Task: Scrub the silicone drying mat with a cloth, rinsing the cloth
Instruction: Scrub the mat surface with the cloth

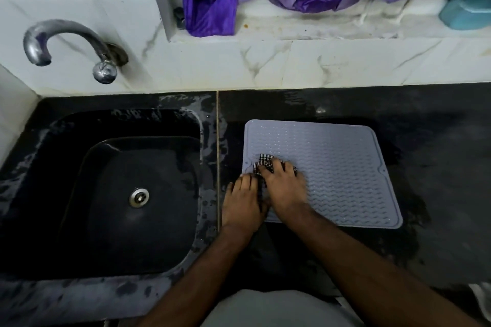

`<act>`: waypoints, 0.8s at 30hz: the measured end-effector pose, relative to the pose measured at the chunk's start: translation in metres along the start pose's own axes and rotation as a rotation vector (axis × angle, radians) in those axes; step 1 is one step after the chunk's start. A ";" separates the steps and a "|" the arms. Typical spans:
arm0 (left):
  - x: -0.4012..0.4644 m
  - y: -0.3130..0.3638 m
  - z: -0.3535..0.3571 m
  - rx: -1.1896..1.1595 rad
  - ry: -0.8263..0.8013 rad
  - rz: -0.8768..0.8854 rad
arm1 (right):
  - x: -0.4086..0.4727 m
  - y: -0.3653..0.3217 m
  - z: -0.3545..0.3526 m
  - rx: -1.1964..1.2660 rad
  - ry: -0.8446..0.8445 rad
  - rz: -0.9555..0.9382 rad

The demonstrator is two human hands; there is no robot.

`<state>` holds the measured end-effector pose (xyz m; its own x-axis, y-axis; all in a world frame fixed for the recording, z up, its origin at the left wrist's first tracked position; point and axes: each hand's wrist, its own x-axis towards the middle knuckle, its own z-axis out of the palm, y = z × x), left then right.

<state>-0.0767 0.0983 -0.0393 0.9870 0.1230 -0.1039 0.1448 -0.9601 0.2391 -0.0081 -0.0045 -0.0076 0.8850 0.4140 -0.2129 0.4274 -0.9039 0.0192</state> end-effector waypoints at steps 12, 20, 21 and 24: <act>-0.004 0.023 0.007 0.168 -0.040 -0.170 | -0.016 0.056 0.008 -0.022 0.030 0.108; -0.008 0.042 0.010 0.199 -0.056 -0.261 | -0.027 0.101 0.017 -0.014 0.041 0.107; -0.008 0.045 0.011 0.211 -0.048 -0.272 | -0.027 0.104 0.018 -0.002 0.039 0.099; -0.009 0.053 0.013 0.242 -0.010 -0.310 | -0.026 0.110 0.018 0.002 0.042 0.061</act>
<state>-0.0784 0.0430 -0.0381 0.8980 0.4155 -0.1450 0.4144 -0.9093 -0.0391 0.0127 -0.1166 -0.0179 0.9163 0.3625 -0.1702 0.3724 -0.9276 0.0291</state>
